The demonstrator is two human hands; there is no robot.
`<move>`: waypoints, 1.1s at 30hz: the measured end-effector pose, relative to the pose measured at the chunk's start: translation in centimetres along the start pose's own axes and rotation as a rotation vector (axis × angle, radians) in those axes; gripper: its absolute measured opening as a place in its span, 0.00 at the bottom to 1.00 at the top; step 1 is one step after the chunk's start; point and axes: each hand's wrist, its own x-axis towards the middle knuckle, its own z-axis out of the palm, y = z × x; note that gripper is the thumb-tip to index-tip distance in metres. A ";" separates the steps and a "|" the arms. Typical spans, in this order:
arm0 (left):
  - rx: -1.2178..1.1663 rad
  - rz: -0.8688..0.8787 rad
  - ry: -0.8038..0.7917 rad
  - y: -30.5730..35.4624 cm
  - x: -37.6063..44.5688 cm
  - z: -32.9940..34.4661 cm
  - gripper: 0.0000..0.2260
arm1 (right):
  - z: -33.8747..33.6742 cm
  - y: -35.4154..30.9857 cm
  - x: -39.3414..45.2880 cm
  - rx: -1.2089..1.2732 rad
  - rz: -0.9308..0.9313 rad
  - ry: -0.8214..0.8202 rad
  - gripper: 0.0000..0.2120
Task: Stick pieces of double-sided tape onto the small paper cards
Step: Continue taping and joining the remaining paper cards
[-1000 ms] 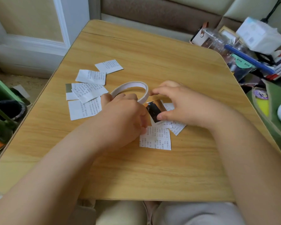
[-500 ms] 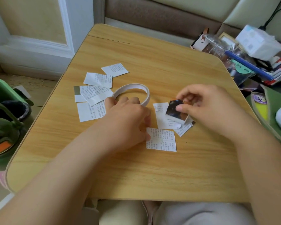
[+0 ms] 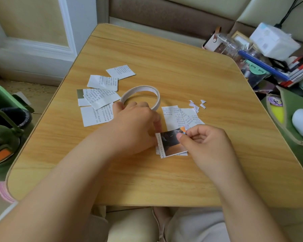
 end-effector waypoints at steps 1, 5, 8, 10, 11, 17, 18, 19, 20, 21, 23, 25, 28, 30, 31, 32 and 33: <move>-0.002 -0.001 -0.002 -0.1 0.0 0.0 0.05 | 0.1 0.0 0.0 -0.020 -0.009 0.017 0.09; -0.001 -0.015 0.005 -0.2 0.1 -0.2 0.07 | 0.2 0.1 0.3 -0.062 -0.006 0.065 0.09; -0.005 -0.033 0.018 -0.1 0.2 -0.2 0.08 | 0.2 -0.1 0.2 -0.084 0.009 0.066 0.09; 0.007 -0.044 0.031 -0.1 0.2 -0.1 0.08 | 0.2 -0.2 0.1 -0.092 0.013 0.064 0.08; 0.014 -0.051 0.035 -0.2 0.3 0.0 0.08 | 0.2 -0.2 0.0 -0.094 0.015 0.063 0.08; 0.045 -0.051 0.034 -0.2 0.2 0.2 0.01 | 0.5 -0.1 -0.3 -0.103 0.021 0.069 0.08; 0.048 -0.049 0.028 -0.1 0.2 0.2 0.02 | 0.6 -0.1 -0.4 -0.105 0.021 0.072 0.08; 0.051 -0.047 0.014 -0.1 0.2 0.3 0.04 | 0.6 -0.1 -0.4 -0.104 0.022 0.074 0.08; 0.054 -0.045 0.005 -0.1 0.2 0.3 0.06 | 0.6 -0.1 -0.4 -0.103 0.023 0.074 0.08; 0.056 -0.042 0.000 -0.1 0.2 0.4 0.07 | 0.6 0.0 -0.4 -0.102 0.026 0.073 0.08; 0.059 -0.040 -0.009 -0.1 0.3 0.4 0.09 | 0.5 0.0 -0.5 -0.101 0.022 0.064 0.08; 0.062 -0.040 -0.016 -0.2 0.4 0.5 0.10 | 0.3 -0.1 -0.6 -0.084 0.004 0.046 0.08; 0.049 -0.038 -0.019 -0.3 0.5 0.5 0.11 | -0.3 -0.2 -0.8 -0.072 -0.012 -0.007 0.09; 0.039 -0.033 -0.019 -0.4 0.4 0.5 0.11 | -0.5 -0.2 -0.9 -0.067 -0.004 -0.042 0.09; 0.035 -0.030 -0.021 -0.4 0.4 0.5 0.10 | -0.5 -0.2 -0.9 -0.058 0.004 -0.048 0.09; 0.030 -0.024 -0.020 -0.5 0.4 0.4 0.09 | -0.5 -0.2 -1.0 -0.045 0.012 -0.047 0.09; 0.024 -0.022 -0.016 -0.5 0.3 0.4 0.07 | -0.4 -0.2 -1.0 -0.034 0.022 -0.042 0.09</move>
